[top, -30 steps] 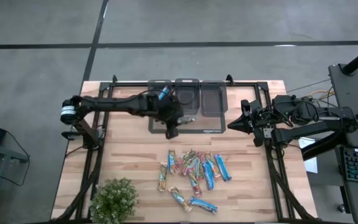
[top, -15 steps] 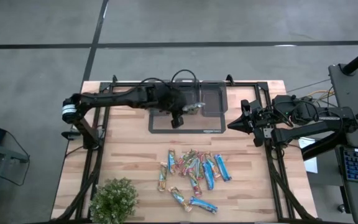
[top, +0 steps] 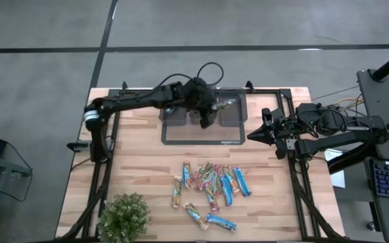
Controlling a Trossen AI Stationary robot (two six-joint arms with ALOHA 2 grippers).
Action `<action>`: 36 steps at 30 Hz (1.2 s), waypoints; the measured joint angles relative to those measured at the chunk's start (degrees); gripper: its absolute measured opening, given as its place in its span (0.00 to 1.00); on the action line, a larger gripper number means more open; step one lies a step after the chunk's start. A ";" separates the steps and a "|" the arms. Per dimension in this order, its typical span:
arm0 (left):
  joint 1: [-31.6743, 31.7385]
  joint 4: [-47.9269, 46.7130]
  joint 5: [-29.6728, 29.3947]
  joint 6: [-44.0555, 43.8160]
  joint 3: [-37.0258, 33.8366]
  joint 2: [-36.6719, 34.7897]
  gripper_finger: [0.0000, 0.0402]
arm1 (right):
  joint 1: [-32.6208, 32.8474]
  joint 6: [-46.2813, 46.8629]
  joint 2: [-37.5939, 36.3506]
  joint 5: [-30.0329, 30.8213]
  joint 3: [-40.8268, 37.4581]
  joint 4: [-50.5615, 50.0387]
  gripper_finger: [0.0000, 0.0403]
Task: Pick and place Granola Bars by type
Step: Put the yellow granola bar into the right black bin
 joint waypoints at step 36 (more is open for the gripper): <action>8.37 12.66 10.57 -28.65 11.31 13.78 0.16 | 0.00 0.00 0.00 0.04 0.00 0.02 0.02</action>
